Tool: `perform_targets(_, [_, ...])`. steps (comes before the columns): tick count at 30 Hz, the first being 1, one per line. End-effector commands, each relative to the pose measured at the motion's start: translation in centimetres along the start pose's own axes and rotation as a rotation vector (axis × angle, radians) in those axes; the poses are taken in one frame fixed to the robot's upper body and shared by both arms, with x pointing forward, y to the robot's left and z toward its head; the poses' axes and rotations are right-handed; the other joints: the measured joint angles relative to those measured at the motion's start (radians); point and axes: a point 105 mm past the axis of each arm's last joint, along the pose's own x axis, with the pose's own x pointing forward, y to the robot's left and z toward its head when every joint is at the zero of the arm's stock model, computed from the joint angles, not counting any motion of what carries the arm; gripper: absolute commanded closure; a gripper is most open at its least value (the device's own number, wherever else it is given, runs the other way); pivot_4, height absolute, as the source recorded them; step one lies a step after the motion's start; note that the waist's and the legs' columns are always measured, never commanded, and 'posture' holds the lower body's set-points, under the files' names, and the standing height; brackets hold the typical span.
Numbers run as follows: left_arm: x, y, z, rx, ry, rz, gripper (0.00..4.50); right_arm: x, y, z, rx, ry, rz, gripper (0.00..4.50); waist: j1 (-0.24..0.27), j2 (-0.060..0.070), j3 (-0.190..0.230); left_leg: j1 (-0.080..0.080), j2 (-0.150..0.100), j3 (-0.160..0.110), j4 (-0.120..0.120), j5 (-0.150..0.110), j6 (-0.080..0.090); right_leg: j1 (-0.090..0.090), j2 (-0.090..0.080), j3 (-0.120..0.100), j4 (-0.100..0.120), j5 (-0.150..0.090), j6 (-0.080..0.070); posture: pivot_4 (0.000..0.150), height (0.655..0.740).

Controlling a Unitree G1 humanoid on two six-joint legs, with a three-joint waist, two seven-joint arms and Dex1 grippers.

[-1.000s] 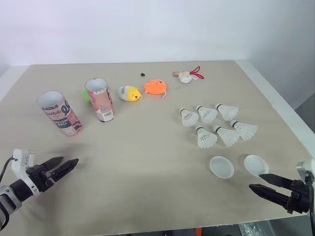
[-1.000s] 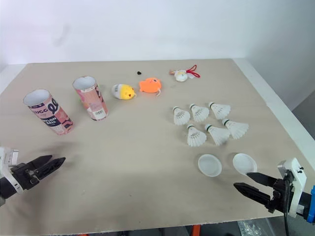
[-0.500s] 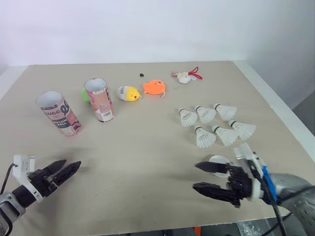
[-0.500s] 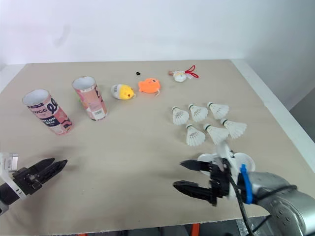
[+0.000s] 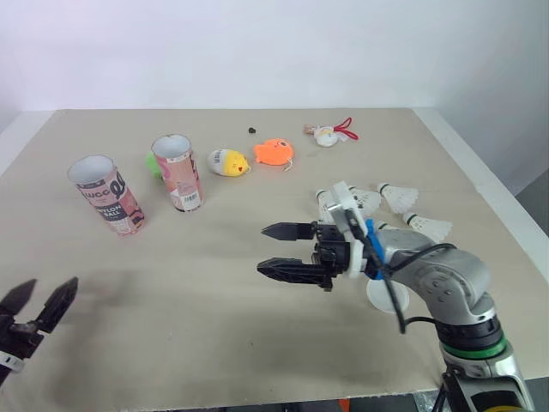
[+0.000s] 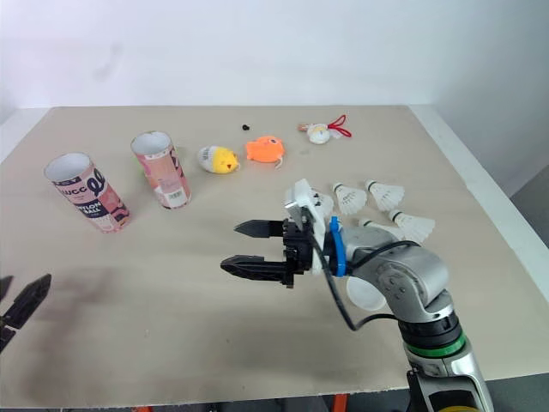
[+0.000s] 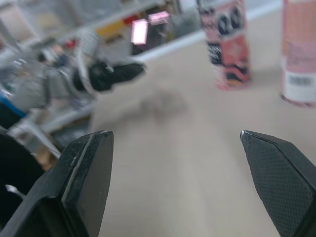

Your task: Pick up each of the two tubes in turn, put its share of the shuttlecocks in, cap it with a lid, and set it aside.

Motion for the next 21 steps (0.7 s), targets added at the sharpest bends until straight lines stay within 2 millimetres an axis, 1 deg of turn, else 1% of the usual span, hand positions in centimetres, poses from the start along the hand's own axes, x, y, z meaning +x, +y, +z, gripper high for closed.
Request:
perform_targets(1, [1.6, -0.9, 0.7, 0.128, -0.012, -0.058, 0.00, 0.6, -1.5, 0.1, -0.093, 0.006, -0.095, 0.10, 0.000, 0.000, 0.000, 0.000, 0.000, 0.000, 0.000, 0.000, 0.000, 0.000, 0.000, 0.000, 0.000, 0.000, 0.000, 0.150, 0.7400])
perform_targets(3, [2.9, -1.7, 0.4, 0.147, -0.013, -0.109, 0.00, 0.9, -2.1, -0.1, -0.108, -0.001, -0.137, 0.10, 0.000, 0.000, 0.000, 0.000, 0.000, 0.001, 0.000, 0.000, 0.000, 0.000, 0.000, 0.000, 0.000, 0.001, 0.000, 0.150, 0.7400])
perform_targets(5, [3.8, -2.0, 0.0, 0.163, -0.004, -0.138, 0.00, 1.0, -2.2, -0.1, -0.116, -0.011, -0.153, 0.10, -0.002, 0.000, 0.000, 0.000, 0.000, 0.001, 0.001, 0.000, 0.000, 0.000, 0.000, 0.000, 0.000, 0.001, 0.000, 0.150, 0.7400])
perform_targets(7, [4.7, -1.9, -0.6, 0.188, 0.017, -0.161, 0.00, 1.1, -2.2, -0.2, -0.123, -0.016, -0.161, 0.10, -0.004, 0.000, 0.000, 0.000, 0.001, 0.001, 0.001, 0.000, 0.000, 0.000, 0.001, 0.000, 0.001, 0.002, 0.002, 0.150, 0.7400])
perform_targets(9, [6.0, -1.8, -0.9, 0.182, 0.022, -0.189, 0.00, 1.0, -2.0, -0.4, -0.130, -0.019, -0.166, 0.10, -0.004, 0.000, 0.000, 0.000, 0.001, 0.001, 0.000, 0.000, 0.000, -0.001, 0.001, 0.000, 0.001, 0.003, 0.004, 0.150, 0.7400])
perform_targets(11, [7.3, -1.5, -0.8, 0.175, 0.020, -0.198, 0.00, 0.9, -1.8, -0.4, -0.135, -0.023, -0.168, 0.10, -0.005, 0.000, 0.000, 0.000, 0.002, 0.000, 0.000, 0.000, 0.000, -0.001, 0.002, 0.000, 0.001, 0.003, 0.003, 0.150, 0.7400])
perform_targets(16, [9.4, -0.1, -0.7, 0.167, 0.022, -0.157, 0.00, 0.5, -1.6, -0.5, -0.140, -0.032, -0.183, 0.10, -0.006, 0.000, 0.000, -0.001, 0.003, 0.000, 0.000, 0.000, 0.000, -0.002, 0.003, 0.000, 0.002, 0.003, 0.003, 0.150, 0.7400])
perform_targets(19, [10.9, -0.5, -0.8, 0.138, 0.019, -0.166, 0.00, 0.3, -1.4, -0.5, -0.144, -0.034, -0.197, 0.10, -0.006, 0.000, 0.000, -0.001, 0.003, 0.001, 0.000, 0.000, 0.000, -0.002, 0.003, 0.000, 0.002, 0.004, 0.003, 0.150, 0.7400])
perform_targets(21, [12.0, -1.1, -0.9, 0.116, 0.021, -0.198, 0.00, -0.1, -1.0, -0.5, -0.148, -0.034, -0.196, 0.10, -0.004, 0.000, 0.000, -0.001, 0.003, 0.000, 0.000, 0.000, 0.000, -0.002, 0.003, 0.000, 0.002, 0.004, 0.003, 0.150, 0.7400])
